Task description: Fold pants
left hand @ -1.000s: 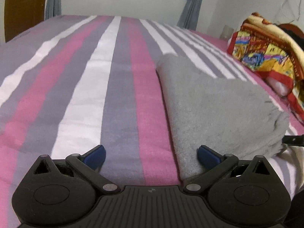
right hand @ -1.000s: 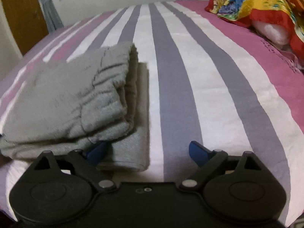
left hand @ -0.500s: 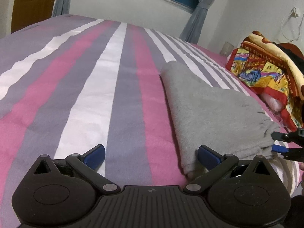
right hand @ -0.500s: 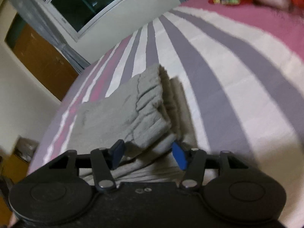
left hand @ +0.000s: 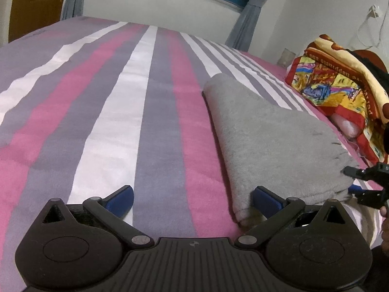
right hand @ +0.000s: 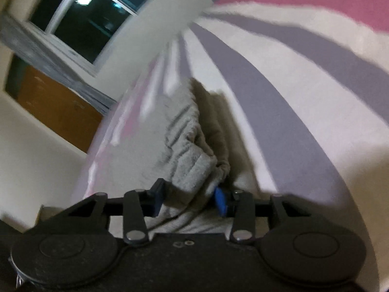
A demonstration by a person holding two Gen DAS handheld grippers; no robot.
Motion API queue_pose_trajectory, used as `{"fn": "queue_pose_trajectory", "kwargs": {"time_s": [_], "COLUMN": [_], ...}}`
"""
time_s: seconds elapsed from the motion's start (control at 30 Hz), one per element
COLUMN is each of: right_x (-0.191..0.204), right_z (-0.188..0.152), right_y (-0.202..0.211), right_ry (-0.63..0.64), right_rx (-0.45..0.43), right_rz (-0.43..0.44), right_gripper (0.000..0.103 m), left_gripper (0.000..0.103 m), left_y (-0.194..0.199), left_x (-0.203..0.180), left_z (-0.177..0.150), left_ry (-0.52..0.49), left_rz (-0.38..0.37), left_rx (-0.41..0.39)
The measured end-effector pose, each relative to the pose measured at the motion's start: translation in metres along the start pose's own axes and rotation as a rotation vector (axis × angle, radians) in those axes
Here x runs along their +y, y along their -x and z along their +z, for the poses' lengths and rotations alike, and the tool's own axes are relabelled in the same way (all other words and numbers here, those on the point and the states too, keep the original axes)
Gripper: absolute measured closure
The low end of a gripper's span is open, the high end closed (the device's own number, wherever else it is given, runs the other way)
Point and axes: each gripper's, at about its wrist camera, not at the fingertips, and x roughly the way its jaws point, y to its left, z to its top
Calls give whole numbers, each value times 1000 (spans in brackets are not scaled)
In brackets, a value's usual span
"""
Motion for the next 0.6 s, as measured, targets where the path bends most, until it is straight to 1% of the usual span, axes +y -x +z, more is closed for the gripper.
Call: {"fn": "queue_pose_trajectory", "kwargs": {"time_s": [0.07,0.1,0.13,0.17,0.2,0.23,0.27,0.33,0.4,0.47,0.53,0.57,0.6], "right_x": [9,11,13,14,12,9,4,-9,-18,-24,-31,-35,-39], "right_z": [3,5,5,8,10,14,20,30,36,38,41,45,48], "right_y": [4,9,17,25,32,35,32,22,10,3,-2,-7,-9], "right_ry": [39,58,75,88,94,89,71,24,19,27,31,30,26], "right_rx": [3,1,-25,-64,-98,-113,-94,-16,60,97,121,131,144], "right_rz": [-19,-29,-39,-40,-34,-28,-19,20,50,72,120,150,178], "right_gripper": [57,47,30,19,5,5,5,7,9,10,10,10,10], "left_gripper": [0,0,0,0,0,0,0,0,0,0,0,2,6], "left_y": [1,0,-2,-4,-9,-16,-23,-40,-54,-68,-80,-85,-91], "left_x": [0,1,3,4,6,9,12,16,19,21,24,25,25], "left_z": [6,8,12,15,19,23,26,32,35,36,38,39,38], "left_ry": [-14,-15,-10,-1,18,49,78,134,183,208,210,209,207], "left_rz": [-10,-23,-48,-72,-110,-162,-208,-304,-384,-446,-515,-537,-545], "left_rx": [-8,-9,-9,-6,5,25,42,80,113,156,193,204,213]}}
